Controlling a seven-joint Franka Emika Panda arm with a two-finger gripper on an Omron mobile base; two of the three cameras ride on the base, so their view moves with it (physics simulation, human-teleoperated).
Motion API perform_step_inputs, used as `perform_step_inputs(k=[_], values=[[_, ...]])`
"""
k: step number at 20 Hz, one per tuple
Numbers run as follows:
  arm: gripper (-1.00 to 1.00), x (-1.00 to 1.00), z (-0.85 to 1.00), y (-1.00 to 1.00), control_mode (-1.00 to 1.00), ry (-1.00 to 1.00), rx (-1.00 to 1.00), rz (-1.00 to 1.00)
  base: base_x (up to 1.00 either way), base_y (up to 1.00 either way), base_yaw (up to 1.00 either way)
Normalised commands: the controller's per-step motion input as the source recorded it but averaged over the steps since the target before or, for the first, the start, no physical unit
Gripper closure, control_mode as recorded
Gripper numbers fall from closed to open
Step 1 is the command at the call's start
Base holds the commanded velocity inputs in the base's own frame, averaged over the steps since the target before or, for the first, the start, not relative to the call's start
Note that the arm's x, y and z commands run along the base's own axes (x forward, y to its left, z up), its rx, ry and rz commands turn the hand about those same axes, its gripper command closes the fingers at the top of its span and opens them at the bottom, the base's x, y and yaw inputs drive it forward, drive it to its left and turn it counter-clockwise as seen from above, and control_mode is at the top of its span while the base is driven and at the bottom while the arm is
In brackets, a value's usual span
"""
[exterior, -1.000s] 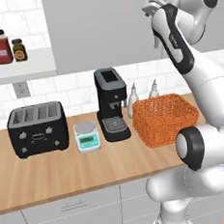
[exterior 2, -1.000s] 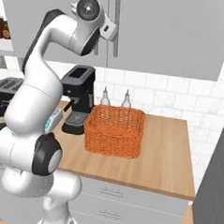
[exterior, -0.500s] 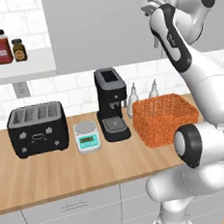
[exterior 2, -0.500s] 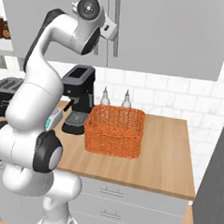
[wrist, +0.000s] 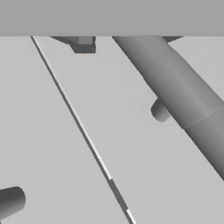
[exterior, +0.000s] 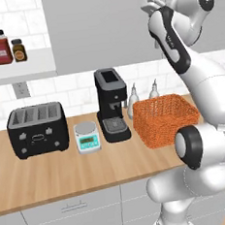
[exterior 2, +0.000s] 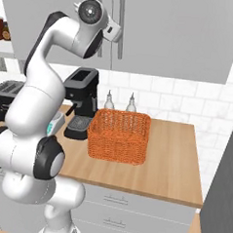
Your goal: Open the cabinet, pick up the bread from the cabinet and place it in the basket. Then move the basket to the dining counter.
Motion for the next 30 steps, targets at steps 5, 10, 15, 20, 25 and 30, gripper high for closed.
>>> perform_step_inputs(k=[5, 10, 15, 20, 25, 30], values=[[1.0, -0.07, 0.0, 0.3, -1.0, -0.02, 0.0, 0.0, 0.0, 0.0, 0.0], [1.0, -0.65, 0.02, 0.13, -1.0, -0.11, -0.03, 0.0, 0.0, 0.0, 0.0], [1.0, -0.99, 0.1, 0.08, -1.0, -0.01, -0.03, 0.0, 0.0, 0.0, 0.0], [1.0, -1.0, 0.21, 0.02, -1.0, -0.07, -0.05, 0.0, 0.0, 0.0, 0.0], [1.0, -1.0, 0.2, 0.1, -1.0, -0.02, -0.04, 0.0, 0.0, 0.0, 0.0], [1.0, -1.0, 0.1, 0.38, -1.0, 0.0, -0.07, -0.04, 0.0, 0.0, 0.0]])
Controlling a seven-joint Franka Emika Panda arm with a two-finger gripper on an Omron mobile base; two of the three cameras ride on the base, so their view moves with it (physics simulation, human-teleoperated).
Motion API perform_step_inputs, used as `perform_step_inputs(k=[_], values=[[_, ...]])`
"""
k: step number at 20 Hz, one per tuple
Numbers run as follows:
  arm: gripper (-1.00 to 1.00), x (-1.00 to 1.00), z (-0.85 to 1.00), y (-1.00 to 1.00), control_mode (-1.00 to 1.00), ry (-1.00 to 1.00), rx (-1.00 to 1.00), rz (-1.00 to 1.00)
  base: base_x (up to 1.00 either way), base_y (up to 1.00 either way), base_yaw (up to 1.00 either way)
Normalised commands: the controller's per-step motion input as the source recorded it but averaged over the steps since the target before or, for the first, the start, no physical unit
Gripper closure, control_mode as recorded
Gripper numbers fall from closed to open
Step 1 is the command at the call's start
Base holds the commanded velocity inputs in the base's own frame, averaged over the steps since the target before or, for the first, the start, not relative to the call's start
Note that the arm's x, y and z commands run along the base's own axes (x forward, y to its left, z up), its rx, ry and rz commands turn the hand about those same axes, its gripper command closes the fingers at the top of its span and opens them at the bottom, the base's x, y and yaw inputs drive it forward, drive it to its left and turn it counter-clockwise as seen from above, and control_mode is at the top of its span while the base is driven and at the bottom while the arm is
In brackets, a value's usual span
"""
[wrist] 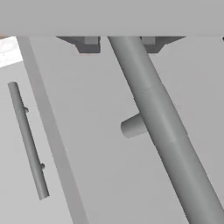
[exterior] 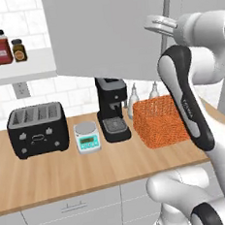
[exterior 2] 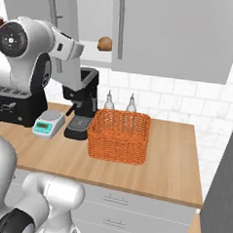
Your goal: Open the cabinet, pick up the bread from the cabinet and place it in the basket. Then move the basket to the dining counter.
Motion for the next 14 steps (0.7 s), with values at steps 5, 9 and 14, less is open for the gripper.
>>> perform_step_inputs(k=[5, 9, 14], values=[[1.0, -1.0, 0.04, 0.56, -1.0, 0.07, -0.01, -0.06, 0.0, 0.0, 0.0], [1.0, -1.0, 0.0, 0.77, -1.0, 0.01, 0.0, -0.03, 0.0, 0.0, 0.0], [-1.0, -0.45, -0.02, 0.14, -1.0, 0.01, -0.01, 0.0, 0.0, 0.0, 0.0]])
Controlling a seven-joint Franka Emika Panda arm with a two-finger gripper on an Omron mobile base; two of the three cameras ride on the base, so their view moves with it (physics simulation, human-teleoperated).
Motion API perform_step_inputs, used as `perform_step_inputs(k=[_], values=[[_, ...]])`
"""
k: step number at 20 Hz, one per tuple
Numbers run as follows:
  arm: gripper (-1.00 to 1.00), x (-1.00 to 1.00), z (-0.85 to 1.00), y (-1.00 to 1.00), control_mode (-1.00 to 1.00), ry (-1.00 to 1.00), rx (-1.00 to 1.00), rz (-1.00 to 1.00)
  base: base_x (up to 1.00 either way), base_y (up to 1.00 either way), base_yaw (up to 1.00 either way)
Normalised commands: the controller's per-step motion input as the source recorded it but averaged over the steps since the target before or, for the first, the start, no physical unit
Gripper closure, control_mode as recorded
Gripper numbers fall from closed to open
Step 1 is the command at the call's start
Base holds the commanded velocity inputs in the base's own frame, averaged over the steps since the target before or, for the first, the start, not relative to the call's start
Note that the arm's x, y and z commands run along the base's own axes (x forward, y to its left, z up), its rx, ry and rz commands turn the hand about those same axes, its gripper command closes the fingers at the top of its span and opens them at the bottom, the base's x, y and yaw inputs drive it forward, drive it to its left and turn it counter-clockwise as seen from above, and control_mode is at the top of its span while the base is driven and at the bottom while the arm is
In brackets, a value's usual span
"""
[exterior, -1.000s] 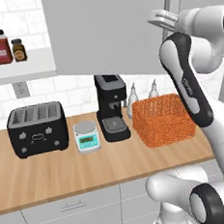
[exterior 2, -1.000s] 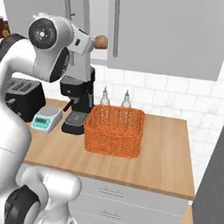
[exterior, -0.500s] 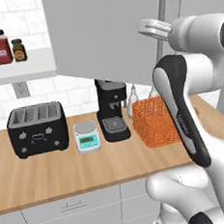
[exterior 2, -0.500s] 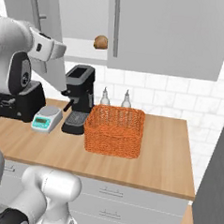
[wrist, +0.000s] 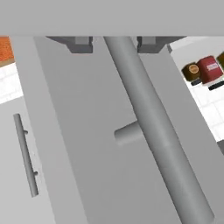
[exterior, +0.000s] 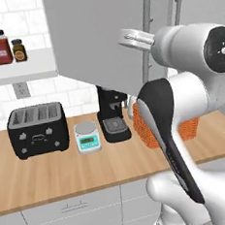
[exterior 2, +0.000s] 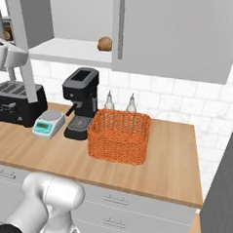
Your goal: Open the cabinet, pick up the bread from the cabinet and place it in the basket. Then move the basket to the dining counter.
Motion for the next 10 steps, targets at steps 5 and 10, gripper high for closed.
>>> perform_step_inputs(k=[5, 10], values=[[-1.0, -0.58, -0.09, -0.19, -1.0, 0.09, 0.05, 0.01, 0.0, 0.0, 0.0], [-1.0, -0.21, -0.02, -0.55, -1.0, 0.1, 0.25, 0.08, 0.0, 0.0, 0.0]])
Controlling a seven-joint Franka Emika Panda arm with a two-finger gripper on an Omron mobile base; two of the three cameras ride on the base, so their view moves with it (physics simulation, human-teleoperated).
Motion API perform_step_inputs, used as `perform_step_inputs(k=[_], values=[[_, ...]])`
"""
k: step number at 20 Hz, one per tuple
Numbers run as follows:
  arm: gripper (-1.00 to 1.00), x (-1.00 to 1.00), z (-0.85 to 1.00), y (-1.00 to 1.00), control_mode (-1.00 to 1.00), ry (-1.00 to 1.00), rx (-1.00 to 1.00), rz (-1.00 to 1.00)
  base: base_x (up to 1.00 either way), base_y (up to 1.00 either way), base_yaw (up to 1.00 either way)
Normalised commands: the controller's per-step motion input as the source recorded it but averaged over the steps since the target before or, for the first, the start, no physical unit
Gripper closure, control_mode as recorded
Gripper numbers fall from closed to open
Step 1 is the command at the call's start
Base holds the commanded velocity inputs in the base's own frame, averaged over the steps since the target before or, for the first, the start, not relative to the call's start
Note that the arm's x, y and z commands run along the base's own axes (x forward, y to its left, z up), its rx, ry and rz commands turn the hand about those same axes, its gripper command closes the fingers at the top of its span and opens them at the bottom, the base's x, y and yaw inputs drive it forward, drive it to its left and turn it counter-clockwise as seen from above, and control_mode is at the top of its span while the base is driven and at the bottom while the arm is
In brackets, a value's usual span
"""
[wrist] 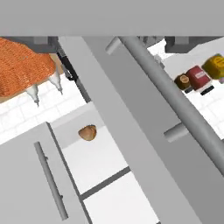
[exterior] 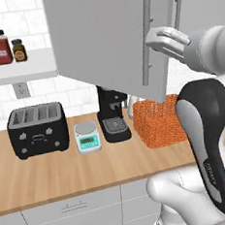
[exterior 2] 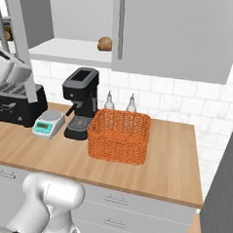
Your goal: Open the cabinet, pick up the bread from the cabinet and place it in the basket. Then move the basket to the dining counter.
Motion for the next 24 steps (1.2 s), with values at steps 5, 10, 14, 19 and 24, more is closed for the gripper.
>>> perform_step_inputs(k=[5, 10, 14, 19, 24], values=[[-1.0, 0.12, 0.0, -0.98, -1.0, 0.08, 0.38, 0.19, 0.0, 0.0, 0.0], [-1.0, 0.77, 0.0, -0.6, -1.0, 0.11, 0.29, 0.17, 0.0, 0.0, 0.0], [-1.0, 0.89, -0.03, -0.01, -1.0, 0.03, 0.16, 0.14, 0.0, 0.0, 0.0], [-1.0, 0.99, -0.23, 0.24, -1.0, 0.17, 0.21, 0.19, 0.0, 0.0, 0.0], [-1.0, 0.67, -0.04, 0.22, -1.0, 0.21, 0.24, 0.24, 0.0, 0.0, 0.0]])
